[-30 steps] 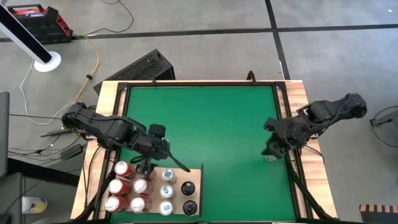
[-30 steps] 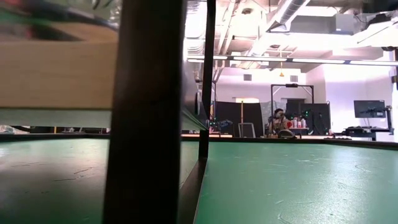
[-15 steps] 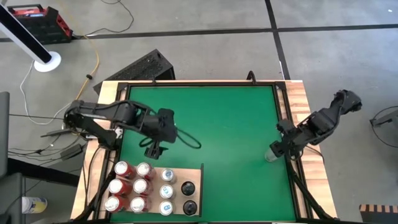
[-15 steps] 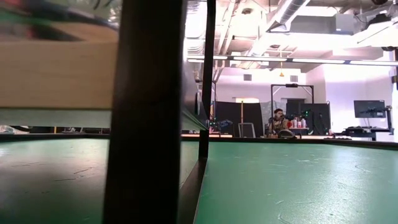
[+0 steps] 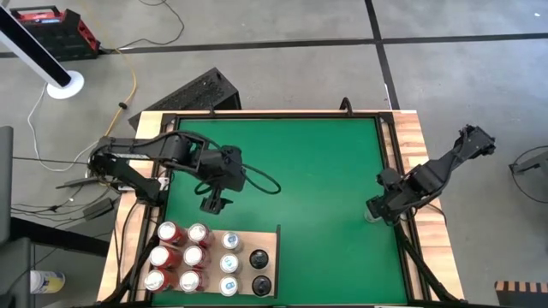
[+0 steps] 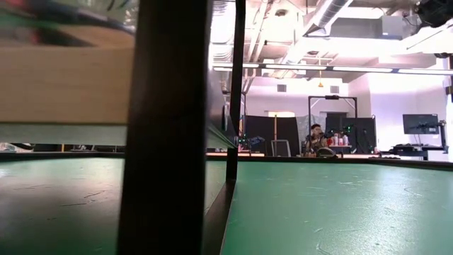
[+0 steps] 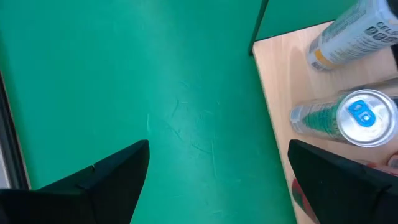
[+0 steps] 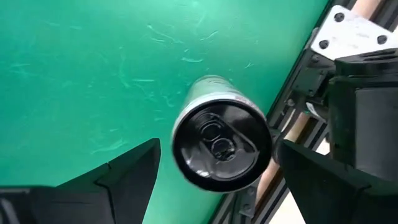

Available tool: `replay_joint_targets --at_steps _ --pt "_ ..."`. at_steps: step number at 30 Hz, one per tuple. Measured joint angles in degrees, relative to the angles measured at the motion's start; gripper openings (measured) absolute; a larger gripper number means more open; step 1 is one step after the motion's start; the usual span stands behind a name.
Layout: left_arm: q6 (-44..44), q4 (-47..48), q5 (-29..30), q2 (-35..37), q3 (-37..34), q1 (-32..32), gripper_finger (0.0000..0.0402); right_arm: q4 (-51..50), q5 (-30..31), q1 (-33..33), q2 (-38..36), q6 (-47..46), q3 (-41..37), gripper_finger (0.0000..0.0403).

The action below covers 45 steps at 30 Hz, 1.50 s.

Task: Place canned beverage on shelf
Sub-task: Put the white yellow soda can on the shelf aligned with the other yellow soda can

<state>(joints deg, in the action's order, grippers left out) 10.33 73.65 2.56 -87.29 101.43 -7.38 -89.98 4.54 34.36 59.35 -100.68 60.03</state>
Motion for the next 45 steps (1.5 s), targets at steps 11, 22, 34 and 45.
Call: replay_joint_targets --at_steps 11,22,34,45 --pt "-0.09 0.22 -0.47 0.0 0.0 0.0 0.0368 4.94 -0.63 -0.01 -0.01 0.2 -5.05 0.0348" --pt "-0.66 0.44 -0.66 0.31 -0.07 -0.02 0.0366 6.61 -0.98 -2.11 -0.03 2.59 -5.18 0.0277" --pt "-6.19 1.46 0.79 7.25 -0.07 -0.07 0.0324 22.09 5.67 -22.04 6.85 27.48 5.45 0.0277" --pt "-11.19 -0.7 7.98 16.54 -4.41 -0.04 0.0316 25.85 0.49 -37.85 36.07 58.69 31.68 0.0277"
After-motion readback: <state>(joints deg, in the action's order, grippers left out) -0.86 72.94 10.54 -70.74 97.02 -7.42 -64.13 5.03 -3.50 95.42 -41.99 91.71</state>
